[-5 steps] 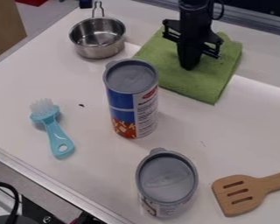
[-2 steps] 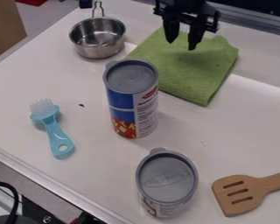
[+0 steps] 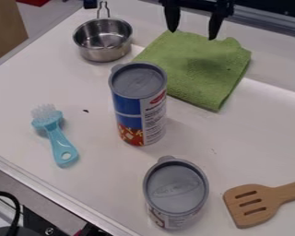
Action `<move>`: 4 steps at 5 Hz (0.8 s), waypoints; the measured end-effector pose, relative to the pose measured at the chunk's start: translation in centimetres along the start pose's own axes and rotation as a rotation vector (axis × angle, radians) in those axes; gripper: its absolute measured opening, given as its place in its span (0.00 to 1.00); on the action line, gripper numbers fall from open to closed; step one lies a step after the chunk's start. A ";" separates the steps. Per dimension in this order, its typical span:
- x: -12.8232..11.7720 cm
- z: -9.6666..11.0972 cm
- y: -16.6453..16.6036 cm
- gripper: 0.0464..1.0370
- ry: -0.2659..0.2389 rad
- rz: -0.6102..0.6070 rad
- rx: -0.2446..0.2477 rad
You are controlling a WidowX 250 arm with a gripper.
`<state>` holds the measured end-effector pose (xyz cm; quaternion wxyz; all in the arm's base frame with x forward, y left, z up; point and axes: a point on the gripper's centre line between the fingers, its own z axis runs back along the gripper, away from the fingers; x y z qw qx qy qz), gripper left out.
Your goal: Move the green object to the top of the table next to the silver pan
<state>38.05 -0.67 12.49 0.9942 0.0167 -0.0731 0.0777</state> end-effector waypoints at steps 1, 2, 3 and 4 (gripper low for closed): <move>-1.0 1.1 -1.9 0.96 0.003 -0.058 -0.047; -3.3 1.1 -4.8 0.96 0.013 -0.152 -0.090; -5.6 2.0 -7.3 0.96 0.011 -0.264 -0.121; -8.6 2.2 -8.7 0.96 0.024 -0.330 -0.132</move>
